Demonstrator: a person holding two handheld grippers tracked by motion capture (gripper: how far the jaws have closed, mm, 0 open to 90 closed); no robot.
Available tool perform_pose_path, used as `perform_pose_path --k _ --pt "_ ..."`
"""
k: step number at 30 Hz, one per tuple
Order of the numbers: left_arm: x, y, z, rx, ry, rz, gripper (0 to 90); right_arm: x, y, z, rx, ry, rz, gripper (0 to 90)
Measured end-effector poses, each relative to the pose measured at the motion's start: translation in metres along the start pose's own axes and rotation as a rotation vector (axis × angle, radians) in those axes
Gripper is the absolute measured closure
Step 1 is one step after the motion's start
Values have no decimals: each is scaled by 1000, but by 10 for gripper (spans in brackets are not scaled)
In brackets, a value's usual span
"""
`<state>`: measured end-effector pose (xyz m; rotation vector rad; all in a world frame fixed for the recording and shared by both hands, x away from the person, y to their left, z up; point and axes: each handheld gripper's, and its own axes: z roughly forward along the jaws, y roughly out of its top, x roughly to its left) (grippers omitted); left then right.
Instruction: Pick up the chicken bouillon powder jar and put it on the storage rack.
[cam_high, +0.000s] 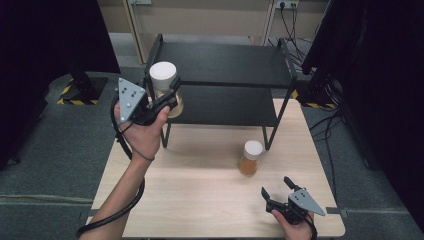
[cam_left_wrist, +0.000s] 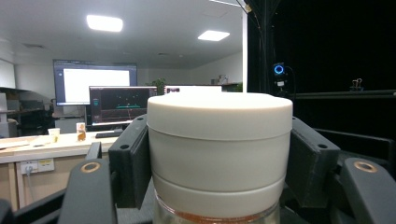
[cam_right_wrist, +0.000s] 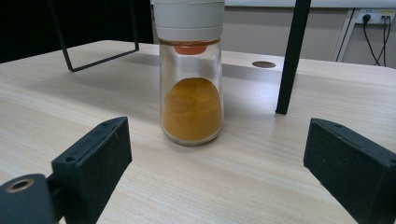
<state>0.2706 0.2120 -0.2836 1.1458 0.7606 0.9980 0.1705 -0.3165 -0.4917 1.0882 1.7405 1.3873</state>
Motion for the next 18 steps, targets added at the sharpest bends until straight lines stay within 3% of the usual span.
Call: perform_pose_path --k 8,18 --pt "5 14 12 7 23 12 341 0 0 0 0 0 0 81" --pt "8 25 28 9 40 -1 342 0 0 0 0 0 -3 81"
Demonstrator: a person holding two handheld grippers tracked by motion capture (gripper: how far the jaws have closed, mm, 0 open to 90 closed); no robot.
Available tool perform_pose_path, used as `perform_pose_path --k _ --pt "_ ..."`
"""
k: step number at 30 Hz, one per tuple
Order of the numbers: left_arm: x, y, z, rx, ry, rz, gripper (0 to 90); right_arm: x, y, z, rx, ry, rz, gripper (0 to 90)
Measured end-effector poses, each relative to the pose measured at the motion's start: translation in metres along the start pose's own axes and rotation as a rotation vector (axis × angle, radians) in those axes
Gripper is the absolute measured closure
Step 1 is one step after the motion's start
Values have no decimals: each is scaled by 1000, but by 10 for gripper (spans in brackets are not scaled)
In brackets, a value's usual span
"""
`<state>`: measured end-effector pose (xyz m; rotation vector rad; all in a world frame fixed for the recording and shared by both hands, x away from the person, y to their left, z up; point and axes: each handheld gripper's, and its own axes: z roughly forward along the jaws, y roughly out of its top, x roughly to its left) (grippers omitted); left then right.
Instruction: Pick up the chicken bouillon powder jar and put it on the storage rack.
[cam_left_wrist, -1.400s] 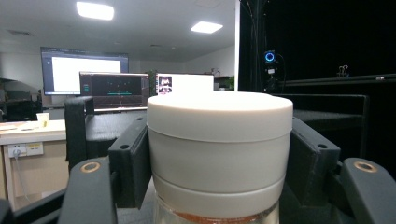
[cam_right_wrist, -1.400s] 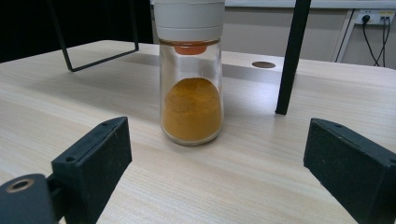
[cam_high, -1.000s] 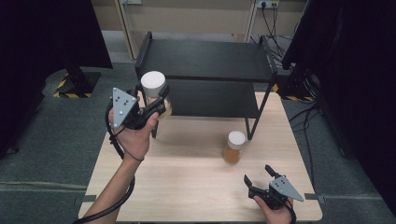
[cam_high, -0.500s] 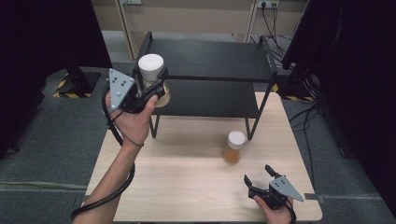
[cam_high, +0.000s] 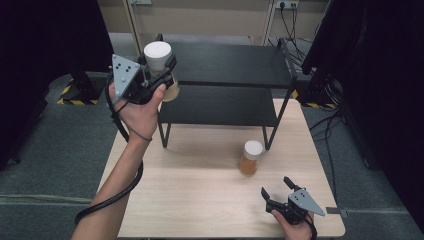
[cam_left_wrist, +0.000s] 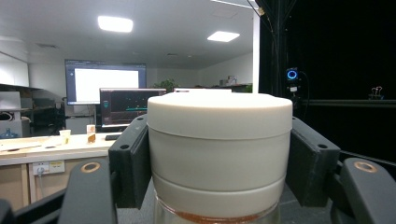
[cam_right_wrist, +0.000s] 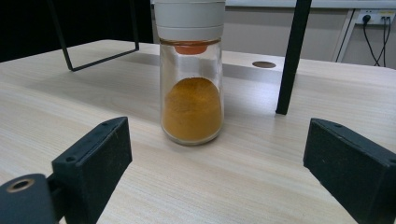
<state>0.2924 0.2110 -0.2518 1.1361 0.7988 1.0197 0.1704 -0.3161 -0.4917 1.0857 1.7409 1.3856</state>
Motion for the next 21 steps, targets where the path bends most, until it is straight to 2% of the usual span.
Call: perform_pose_path --k 4,7,16,21 --pt "0 3 7 -1 4 1 341 0 0 0 0 1 0 82" --pt "-3 6 13 3 6 25 342 0 0 0 0 1 -3 82" --pt "-3 11 34 5 13 4 341 0 -1 -1 -7 1 2 83" --pt "-5 14 45 16 37 23 341 0 -2 -1 -10 3 -4 83"
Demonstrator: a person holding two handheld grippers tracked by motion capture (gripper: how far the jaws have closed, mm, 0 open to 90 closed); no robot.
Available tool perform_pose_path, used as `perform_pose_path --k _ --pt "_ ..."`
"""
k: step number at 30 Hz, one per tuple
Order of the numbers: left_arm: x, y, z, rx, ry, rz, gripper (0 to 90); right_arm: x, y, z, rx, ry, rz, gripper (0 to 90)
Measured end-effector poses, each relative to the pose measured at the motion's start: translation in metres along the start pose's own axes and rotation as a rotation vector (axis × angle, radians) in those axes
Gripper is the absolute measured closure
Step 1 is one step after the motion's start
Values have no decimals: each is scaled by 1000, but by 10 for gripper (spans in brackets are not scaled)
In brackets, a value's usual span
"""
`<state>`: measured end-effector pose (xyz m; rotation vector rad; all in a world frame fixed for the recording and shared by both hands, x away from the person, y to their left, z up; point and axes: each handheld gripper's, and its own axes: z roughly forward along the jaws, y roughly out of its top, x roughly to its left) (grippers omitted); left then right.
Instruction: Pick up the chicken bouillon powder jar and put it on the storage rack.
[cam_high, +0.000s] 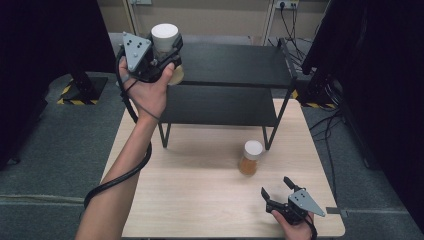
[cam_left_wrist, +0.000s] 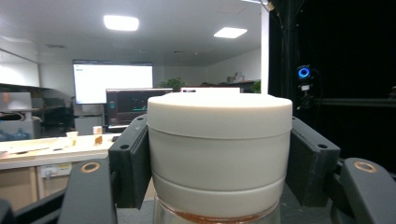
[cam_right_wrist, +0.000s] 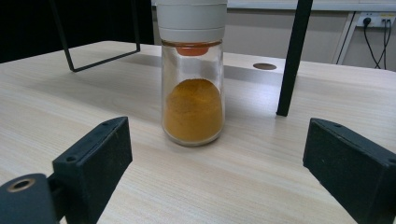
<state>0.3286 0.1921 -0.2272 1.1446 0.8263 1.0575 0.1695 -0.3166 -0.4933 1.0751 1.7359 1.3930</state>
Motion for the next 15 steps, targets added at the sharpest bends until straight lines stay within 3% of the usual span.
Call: perform_pose_path --k 10,11,12,13,15 --pt "4 -3 13 24 38 -7 341 -1 0 0 0 6 -1 84" --pt "0 -2 13 33 74 -9 341 -1 0 0 0 6 -1 84" --pt "0 -3 14 35 78 -2 341 -1 0 0 -1 6 -1 84" --pt "4 -4 17 31 47 5 341 -1 0 0 -1 6 -1 84" --pt "4 -5 18 36 60 17 341 -1 0 0 0 6 -1 84"
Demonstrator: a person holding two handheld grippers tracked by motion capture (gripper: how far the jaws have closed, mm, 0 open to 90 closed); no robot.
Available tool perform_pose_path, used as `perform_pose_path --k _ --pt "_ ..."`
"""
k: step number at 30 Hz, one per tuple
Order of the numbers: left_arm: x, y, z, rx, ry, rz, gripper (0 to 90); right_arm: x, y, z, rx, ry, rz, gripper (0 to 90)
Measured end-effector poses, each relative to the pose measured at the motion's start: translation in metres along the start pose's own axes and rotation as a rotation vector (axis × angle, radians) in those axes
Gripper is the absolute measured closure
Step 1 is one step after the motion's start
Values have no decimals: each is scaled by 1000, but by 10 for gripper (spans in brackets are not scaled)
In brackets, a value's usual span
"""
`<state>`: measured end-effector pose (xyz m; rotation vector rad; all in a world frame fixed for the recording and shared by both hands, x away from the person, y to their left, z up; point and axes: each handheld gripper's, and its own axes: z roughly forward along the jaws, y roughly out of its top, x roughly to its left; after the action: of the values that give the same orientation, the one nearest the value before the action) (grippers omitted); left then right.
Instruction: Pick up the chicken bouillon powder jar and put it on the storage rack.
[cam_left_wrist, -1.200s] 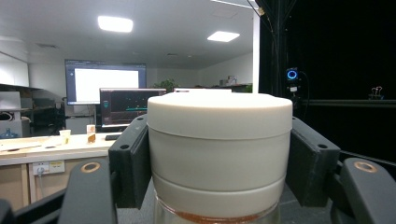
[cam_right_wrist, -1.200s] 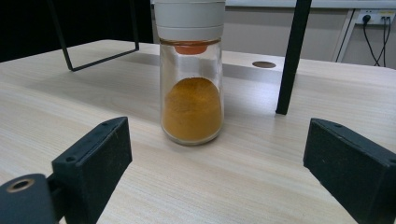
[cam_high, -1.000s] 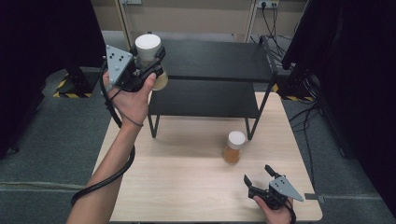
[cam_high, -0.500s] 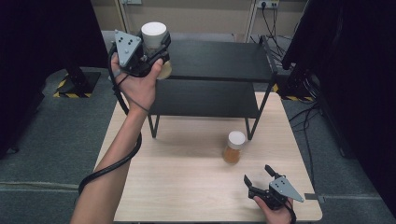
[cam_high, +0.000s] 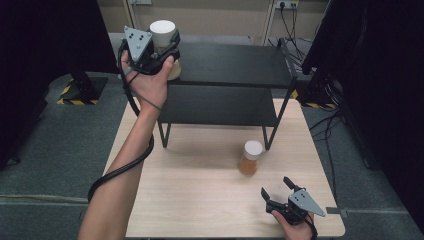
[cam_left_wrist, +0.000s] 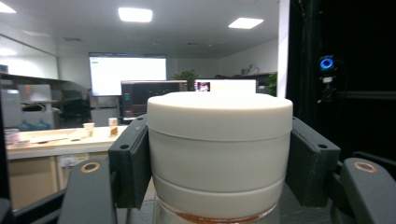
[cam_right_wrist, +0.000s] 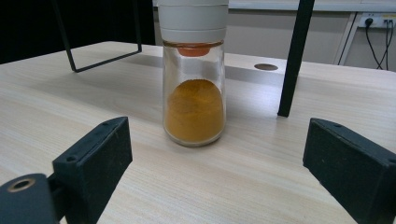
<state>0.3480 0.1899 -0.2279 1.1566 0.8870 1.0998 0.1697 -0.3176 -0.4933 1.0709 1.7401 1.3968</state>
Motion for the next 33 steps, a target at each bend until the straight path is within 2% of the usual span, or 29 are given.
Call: perform_pose_path --k 1,2,5,7,12,14,15,16,17,18,19,22,25,27,30,33 --pt "-2 1 0 11 22 -7 341 0 0 0 0 0 1 84" --pt "2 -1 2 10 -2 -11 341 0 0 0 0 0 1 84" --pt "2 -1 5 21 8 -13 341 0 0 0 -2 -1 3 84" --pt "2 -2 6 19 15 -30 340 0 -1 0 -4 0 2 84" --pt "1 -1 7 22 18 -18 335 0 -1 0 -3 1 2 84" --pt "1 3 8 38 13 -3 307 0 -1 0 -3 0 3 84" --pt "2 5 8 53 1 -17 278 0 -1 0 -3 0 3 84" --pt "-2 8 7 64 23 -30 232 0 -1 0 -4 0 2 84" --pt "-11 10 5 72 68 -31 142 0 -1 0 -4 0 2 83" --pt "-15 11 2 70 89 -38 79 0 -1 0 -3 0 2 83" --pt "-15 11 -1 64 85 -47 74 0 0 0 -2 0 4 83" --pt "-18 14 -8 63 71 -22 73 -1 -1 0 -3 1 10 83" --pt "-18 15 -16 59 66 -21 73 -1 -1 0 -3 -1 7 83" --pt "-17 15 -22 51 63 -36 74 0 0 0 -1 -2 8 83" --pt "-16 13 -34 26 63 -80 77 0 0 0 -2 -2 5 83" --pt "-14 13 -42 29 50 -68 77 -1 0 0 0 -1 10 82"
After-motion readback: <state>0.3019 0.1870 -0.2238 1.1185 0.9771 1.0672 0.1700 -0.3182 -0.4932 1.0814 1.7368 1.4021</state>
